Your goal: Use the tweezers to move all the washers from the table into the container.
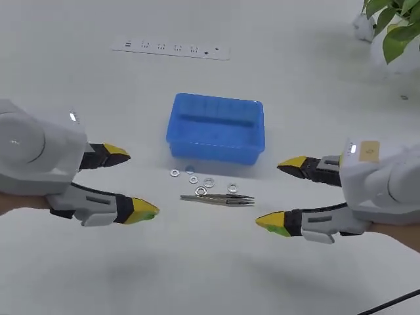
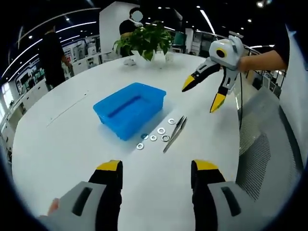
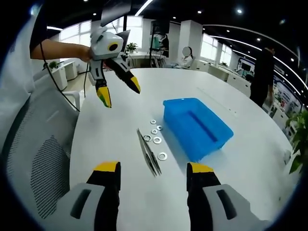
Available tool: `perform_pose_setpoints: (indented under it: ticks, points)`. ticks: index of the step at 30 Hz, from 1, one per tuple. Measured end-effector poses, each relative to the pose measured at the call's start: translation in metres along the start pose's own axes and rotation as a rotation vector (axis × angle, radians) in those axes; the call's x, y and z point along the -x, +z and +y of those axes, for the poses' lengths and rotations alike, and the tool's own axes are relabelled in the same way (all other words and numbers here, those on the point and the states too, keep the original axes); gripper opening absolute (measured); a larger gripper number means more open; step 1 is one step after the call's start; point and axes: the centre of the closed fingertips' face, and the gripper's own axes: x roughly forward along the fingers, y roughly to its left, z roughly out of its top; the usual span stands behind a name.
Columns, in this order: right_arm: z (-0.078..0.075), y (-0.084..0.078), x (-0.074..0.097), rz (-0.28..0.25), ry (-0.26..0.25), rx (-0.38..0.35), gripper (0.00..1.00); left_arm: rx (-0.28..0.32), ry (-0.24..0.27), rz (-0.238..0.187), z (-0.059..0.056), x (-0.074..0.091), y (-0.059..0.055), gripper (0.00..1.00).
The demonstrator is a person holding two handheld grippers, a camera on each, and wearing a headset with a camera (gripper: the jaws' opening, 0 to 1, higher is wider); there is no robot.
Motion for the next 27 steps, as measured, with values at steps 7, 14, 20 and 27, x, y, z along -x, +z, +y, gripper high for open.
perform_pose_setpoints:
  ticks: [7,14,20,27]
  points:
    - [0.000,-0.002,-0.018,0.020,0.037,0.007,0.46,-0.013,-0.070,0.037,-0.016,-0.021,-0.002,0.53]
    - [0.005,-0.009,-0.035,0.064,0.080,0.029,0.40,-0.024,-0.110,0.062,-0.023,-0.046,0.003,0.44]
    - [0.006,-0.016,-0.046,0.103,0.110,0.038,0.31,-0.040,-0.147,0.084,-0.027,-0.061,0.003,0.40]
    - [0.011,-0.011,-0.061,0.117,0.155,0.079,0.27,-0.068,-0.178,0.125,-0.030,-0.067,-0.005,0.38]
